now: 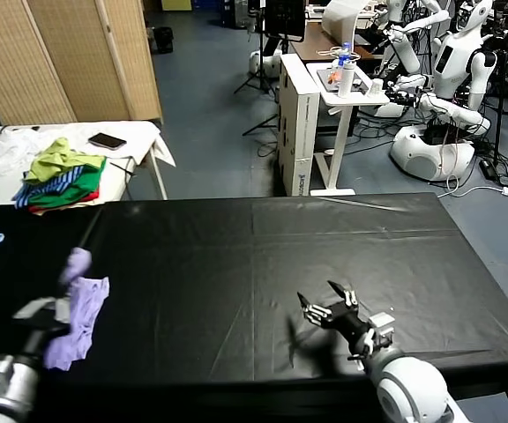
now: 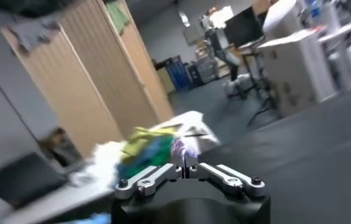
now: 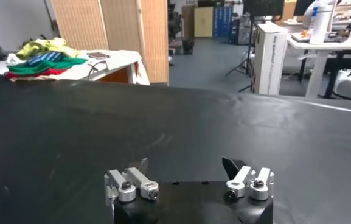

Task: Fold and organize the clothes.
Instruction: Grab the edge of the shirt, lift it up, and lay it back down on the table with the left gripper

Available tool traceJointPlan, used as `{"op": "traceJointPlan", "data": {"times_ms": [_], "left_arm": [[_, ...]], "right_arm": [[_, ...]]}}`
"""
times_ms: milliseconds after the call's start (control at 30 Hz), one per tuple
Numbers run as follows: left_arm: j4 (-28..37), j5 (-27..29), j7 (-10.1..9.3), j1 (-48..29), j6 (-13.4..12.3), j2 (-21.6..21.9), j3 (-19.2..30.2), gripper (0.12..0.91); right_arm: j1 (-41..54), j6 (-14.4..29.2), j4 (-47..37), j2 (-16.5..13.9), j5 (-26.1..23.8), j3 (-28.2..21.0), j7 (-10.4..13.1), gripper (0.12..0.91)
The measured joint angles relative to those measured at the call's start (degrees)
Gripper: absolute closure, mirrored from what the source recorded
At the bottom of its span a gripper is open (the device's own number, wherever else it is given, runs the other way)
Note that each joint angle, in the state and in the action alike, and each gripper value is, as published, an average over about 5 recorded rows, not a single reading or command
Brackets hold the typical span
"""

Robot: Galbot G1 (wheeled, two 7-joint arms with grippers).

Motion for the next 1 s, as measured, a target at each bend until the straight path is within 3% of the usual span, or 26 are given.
{"op": "traceJointPlan", "data": {"times_ms": [167, 400, 733, 1000], "left_arm": [[-0.5, -2.2, -1.60, -2.9, 1.4, -4.0, 9.1, 0.871], [2.3, -1.8, -2.11, -6.8, 1.4, -10.1, 17.6, 0.871], [6.7, 2.1, -1.59, -10.3, 0.7, -19.2, 25.5, 0.871], [7.8, 3.9, -1.13, -11.8, -0.1, -23.2, 29.1, 0.871]], "right_arm": [[-0.6, -0.2, 0.5, 0.2, -0.1, 0.7, 0.1, 0.118], [0.3, -0.7, 0.7, 0.0, 0.2, -0.1, 0.3, 0.118], [2.0, -1.6, 0.5, 0.4, 1.1, -2.9, 0.8, 0.118], [3.4, -2.4, -0.3, 1.1, 3.0, -5.2, 1.0, 0.118]]}}
